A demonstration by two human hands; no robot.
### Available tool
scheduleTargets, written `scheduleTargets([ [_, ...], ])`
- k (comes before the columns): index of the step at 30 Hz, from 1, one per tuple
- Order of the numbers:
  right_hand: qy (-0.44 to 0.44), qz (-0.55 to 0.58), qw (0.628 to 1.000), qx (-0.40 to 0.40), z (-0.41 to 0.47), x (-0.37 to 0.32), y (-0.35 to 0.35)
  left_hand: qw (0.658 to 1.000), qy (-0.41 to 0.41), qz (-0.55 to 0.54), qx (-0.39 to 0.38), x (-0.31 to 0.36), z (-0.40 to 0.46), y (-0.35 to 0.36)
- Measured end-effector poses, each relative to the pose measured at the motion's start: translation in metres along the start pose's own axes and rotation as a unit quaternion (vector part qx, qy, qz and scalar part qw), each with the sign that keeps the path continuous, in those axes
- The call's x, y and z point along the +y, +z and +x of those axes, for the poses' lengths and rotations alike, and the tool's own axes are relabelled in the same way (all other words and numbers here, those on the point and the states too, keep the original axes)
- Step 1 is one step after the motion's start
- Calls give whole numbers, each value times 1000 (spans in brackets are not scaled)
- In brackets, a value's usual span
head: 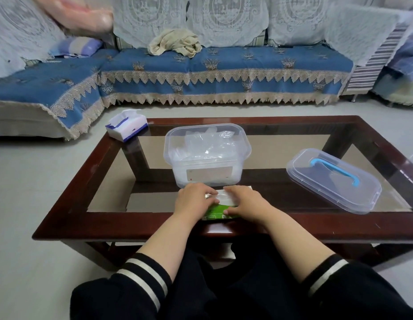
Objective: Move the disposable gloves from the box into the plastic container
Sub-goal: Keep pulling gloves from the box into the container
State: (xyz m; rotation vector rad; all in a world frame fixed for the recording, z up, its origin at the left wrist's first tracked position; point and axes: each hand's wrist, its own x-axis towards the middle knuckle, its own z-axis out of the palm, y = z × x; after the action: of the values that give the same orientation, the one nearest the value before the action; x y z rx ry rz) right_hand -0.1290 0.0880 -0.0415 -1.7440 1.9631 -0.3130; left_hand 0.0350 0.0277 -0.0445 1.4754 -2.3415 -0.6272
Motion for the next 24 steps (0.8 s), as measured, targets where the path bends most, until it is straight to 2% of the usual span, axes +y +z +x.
scheduleTargets([
  [7,14,3,999,41,10,7,5,1000,-22,2,5,6,6,3],
  [11,15,-10,999,33,12,6,9,999,-32,5,6,9,7,6],
  [14,23,5,1000,18,10,8,8,999,-4,25,22,13,7,7],
  [20,39,-9,999,19,7,4,5,995,47,-61,61,23,2,6],
  [22,44,-13,999,20,6,1,4,989,46,-103,98,26,-1,3],
  [24,46,-10,999,20,4,0,3,985,32,-133,104,27,0,2],
])
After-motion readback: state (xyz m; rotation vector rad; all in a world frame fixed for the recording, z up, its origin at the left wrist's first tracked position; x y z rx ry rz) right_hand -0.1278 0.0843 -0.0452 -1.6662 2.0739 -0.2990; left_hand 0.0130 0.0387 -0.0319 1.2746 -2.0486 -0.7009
